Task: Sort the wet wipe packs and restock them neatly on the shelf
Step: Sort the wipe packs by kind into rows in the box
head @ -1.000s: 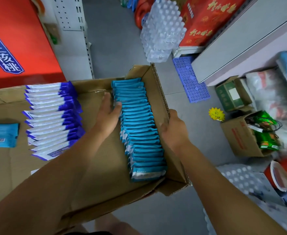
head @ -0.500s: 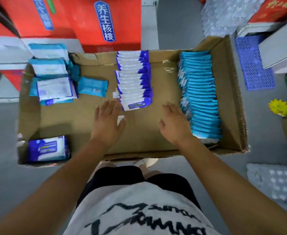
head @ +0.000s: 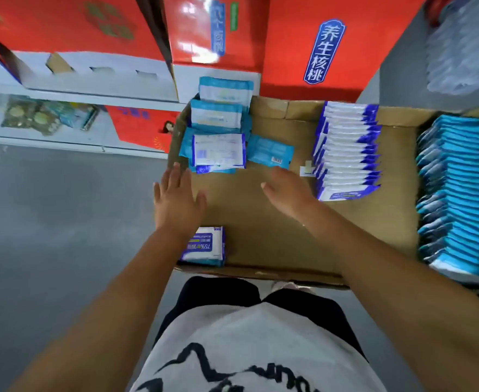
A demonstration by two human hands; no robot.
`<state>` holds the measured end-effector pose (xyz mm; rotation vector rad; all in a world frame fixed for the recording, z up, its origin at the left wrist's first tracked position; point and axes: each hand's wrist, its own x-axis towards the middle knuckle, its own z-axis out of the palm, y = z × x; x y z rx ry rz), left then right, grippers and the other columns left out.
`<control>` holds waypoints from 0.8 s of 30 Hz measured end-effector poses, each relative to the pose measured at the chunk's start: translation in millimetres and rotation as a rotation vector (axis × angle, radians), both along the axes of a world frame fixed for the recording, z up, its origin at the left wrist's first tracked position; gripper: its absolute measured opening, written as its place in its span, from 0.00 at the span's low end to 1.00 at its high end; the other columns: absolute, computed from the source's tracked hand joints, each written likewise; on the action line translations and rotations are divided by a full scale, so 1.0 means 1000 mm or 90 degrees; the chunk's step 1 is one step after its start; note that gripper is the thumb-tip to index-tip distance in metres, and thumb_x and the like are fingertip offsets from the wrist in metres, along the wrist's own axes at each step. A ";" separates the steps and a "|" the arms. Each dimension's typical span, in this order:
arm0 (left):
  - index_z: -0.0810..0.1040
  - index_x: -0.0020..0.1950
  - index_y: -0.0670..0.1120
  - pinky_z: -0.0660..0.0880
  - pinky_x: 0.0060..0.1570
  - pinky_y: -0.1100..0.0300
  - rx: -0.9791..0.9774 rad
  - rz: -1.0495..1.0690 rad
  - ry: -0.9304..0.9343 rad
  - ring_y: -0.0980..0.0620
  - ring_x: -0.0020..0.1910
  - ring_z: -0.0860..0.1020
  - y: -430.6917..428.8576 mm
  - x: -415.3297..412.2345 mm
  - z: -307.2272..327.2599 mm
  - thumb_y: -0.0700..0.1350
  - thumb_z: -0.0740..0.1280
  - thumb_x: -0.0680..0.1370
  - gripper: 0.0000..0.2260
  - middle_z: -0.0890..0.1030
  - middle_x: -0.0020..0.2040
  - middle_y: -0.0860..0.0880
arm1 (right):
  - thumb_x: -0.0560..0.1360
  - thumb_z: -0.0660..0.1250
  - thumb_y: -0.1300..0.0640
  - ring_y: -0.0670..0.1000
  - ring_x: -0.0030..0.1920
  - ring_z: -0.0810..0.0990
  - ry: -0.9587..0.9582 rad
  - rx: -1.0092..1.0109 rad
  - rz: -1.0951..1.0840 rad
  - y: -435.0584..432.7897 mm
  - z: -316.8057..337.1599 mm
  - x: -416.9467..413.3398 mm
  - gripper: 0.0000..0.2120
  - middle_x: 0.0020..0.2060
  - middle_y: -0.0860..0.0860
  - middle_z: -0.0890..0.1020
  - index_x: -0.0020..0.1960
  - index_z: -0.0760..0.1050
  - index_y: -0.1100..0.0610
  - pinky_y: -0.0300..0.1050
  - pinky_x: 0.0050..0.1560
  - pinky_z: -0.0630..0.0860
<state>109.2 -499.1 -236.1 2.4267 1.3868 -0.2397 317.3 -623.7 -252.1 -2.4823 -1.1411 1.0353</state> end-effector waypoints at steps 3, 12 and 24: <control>0.61 0.81 0.45 0.55 0.78 0.40 -0.033 0.045 0.015 0.40 0.81 0.57 0.042 -0.013 -0.009 0.51 0.63 0.82 0.28 0.57 0.83 0.42 | 0.81 0.65 0.49 0.57 0.69 0.74 0.075 0.073 -0.131 0.050 0.000 -0.008 0.24 0.70 0.55 0.75 0.73 0.67 0.58 0.45 0.63 0.68; 0.60 0.82 0.55 0.70 0.70 0.49 -0.284 0.146 -0.112 0.42 0.72 0.73 0.056 -0.056 -0.025 0.51 0.61 0.85 0.26 0.72 0.77 0.48 | 0.76 0.71 0.53 0.56 0.49 0.80 0.115 0.018 -0.391 0.128 -0.034 -0.028 0.10 0.42 0.54 0.78 0.48 0.80 0.60 0.42 0.42 0.66; 0.71 0.74 0.54 0.74 0.68 0.50 -0.595 0.458 -0.296 0.53 0.63 0.76 0.029 -0.035 0.004 0.67 0.63 0.80 0.27 0.77 0.64 0.57 | 0.81 0.66 0.62 0.51 0.54 0.85 0.492 0.148 -0.438 0.036 0.029 -0.118 0.13 0.59 0.54 0.83 0.64 0.74 0.57 0.47 0.48 0.84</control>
